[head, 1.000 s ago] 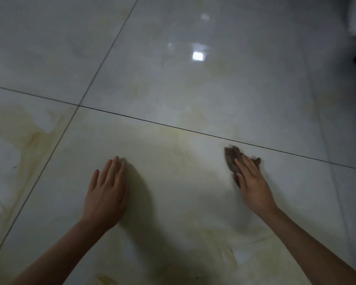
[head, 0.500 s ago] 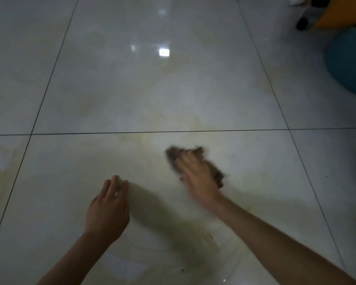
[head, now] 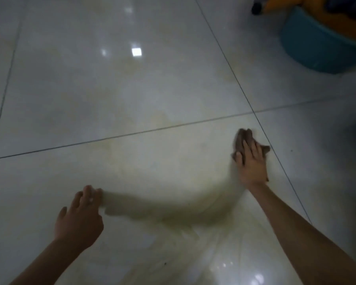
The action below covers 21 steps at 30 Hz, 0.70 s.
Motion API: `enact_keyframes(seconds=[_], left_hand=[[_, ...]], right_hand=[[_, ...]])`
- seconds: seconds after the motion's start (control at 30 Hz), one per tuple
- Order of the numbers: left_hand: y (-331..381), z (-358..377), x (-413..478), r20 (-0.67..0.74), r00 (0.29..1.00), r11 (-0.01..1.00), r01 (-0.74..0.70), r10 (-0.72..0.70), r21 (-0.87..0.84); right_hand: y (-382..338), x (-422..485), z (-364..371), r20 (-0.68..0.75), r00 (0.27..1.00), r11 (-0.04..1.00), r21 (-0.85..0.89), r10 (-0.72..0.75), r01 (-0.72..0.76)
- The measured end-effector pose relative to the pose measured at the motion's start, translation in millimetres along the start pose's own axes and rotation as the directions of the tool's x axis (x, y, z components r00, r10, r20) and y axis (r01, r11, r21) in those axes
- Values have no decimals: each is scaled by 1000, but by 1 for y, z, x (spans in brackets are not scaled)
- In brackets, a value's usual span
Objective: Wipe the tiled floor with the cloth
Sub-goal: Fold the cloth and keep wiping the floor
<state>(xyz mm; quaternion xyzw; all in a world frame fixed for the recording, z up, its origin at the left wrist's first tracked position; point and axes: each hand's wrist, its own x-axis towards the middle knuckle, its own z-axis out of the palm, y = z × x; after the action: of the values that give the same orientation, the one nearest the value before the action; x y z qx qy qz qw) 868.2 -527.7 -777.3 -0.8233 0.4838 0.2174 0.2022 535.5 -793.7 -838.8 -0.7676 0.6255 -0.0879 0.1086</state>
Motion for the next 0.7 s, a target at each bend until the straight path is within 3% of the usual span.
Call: enact_keyframes(seconds=[0.07,0.17,0.23,0.3,0.33,0.37,0.43,0.47,0.53,0.6,0.7], left_hand=[[5,1,-5,17,999,999,29,-30,40],[21,0,-7,-44,996,997,73,-72,30],[37,-1,-7,-90,995,999,39,-39,-5],[55,1,-4,-130,991,999,-32,32,-4],[63,2,-1,-137,988,998,-66,64,-10],[71,3,1,-139,986,995,-97,93,-20],[84,1,6,-137,978,986,-164,157,-35],[87,-1,9,-136,975,982,-184,176,-45],[91,-4,12,-125,974,980,-194,188,-40],[90,-7,14,-101,977,982,-190,189,0],[90,-15,13,-101,966,971,-238,239,23]], right_hand=[[-35,-29,14,-54,997,999,19,47,-46],[-100,-88,32,-72,951,951,44,-301,305],[-126,-130,44,16,820,818,90,-572,568],[-124,-142,43,150,608,625,134,-780,769],[-112,-130,41,176,519,545,165,-837,822],[-98,-110,34,180,500,529,191,-847,827],[-56,-60,15,164,634,654,231,-756,720],[-31,-33,4,142,737,751,141,-661,645],[27,3,-14,75,927,930,44,-368,366],[70,10,-27,17,989,989,18,-144,144],[74,-24,-21,-71,997,1000,-15,-18,17]])
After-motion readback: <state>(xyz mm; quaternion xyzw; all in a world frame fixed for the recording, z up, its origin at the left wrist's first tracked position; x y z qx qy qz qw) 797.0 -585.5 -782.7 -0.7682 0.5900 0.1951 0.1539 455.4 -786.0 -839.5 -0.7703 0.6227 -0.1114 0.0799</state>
